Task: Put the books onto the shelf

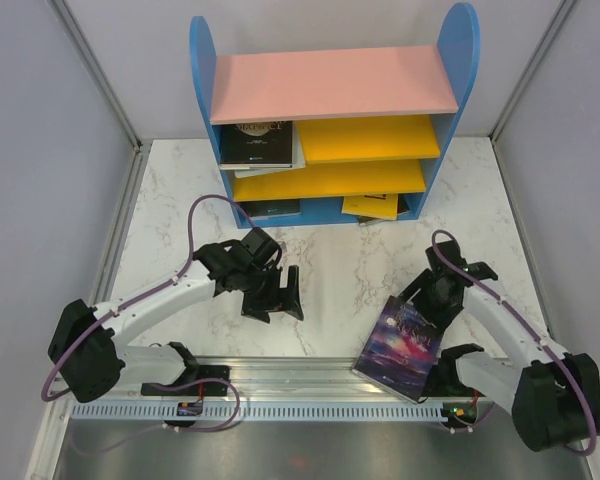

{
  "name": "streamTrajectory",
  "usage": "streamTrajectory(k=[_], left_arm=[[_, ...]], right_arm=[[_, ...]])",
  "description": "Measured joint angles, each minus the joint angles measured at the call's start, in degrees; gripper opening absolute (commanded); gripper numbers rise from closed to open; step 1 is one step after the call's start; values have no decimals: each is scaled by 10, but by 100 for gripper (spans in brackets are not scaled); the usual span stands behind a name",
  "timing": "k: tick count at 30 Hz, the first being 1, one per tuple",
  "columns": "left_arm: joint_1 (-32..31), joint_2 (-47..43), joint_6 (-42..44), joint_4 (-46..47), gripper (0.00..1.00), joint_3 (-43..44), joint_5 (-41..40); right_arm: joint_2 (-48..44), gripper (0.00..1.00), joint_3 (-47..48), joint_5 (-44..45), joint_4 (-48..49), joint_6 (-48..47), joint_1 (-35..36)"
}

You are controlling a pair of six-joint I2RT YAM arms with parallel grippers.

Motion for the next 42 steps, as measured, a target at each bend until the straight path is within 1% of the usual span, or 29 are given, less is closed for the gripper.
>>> streamTrajectory(k=[3, 4, 6, 8, 10, 12, 14, 16, 19, 21, 24, 27, 29, 30, 33, 37, 42], left_arm=[[0, 9, 0, 3, 92, 0, 0], [0, 11, 0, 3, 91, 0, 0], [0, 13, 0, 6, 91, 0, 0], [0, 15, 0, 9, 91, 0, 0], [0, 17, 0, 12, 91, 0, 0], [0, 17, 0, 14, 91, 0, 0], [0, 18, 0, 16, 91, 0, 0], [0, 17, 0, 16, 91, -1, 0], [0, 16, 0, 17, 91, -5, -1], [0, 14, -1, 18, 91, -11, -1], [0, 13, -1, 17, 91, -15, -2], [0, 13, -1, 18, 91, -17, -1], [0, 13, -1, 18, 91, -17, -1], [0, 13, -1, 18, 91, -17, -1], [0, 13, -1, 18, 91, -17, -1], [0, 12, -1, 18, 91, -20, 0], [0, 1, -1, 17, 91, -31, 0]], right_arm=[[-15, 80, -14, -40, 72, 95, 97], [-10, 80, -18, -54, 112, 125, 128], [25, 80, -18, -72, 190, 180, 193], [96, 80, 8, -84, 257, 213, 247], [171, 80, 61, -100, 301, 221, 288], [240, 81, 145, -114, 337, 215, 317], [268, 81, 216, -118, 355, 202, 332], [265, 81, 280, -102, 336, 180, 335], [231, 81, 339, -53, 252, 137, 306], [191, 81, 340, -10, 181, 106, 258], [126, 81, 291, 25, 101, 53, 129], [84, 81, 223, 51, 35, -3, -47], [83, 81, 198, 57, -5, -36, -111], [86, 81, 190, 58, -21, -50, -128], [97, 82, 183, 63, -45, -77, -148], [104, 82, 160, 70, -43, -92, -150], [106, 81, 88, 69, -32, -92, -151]])
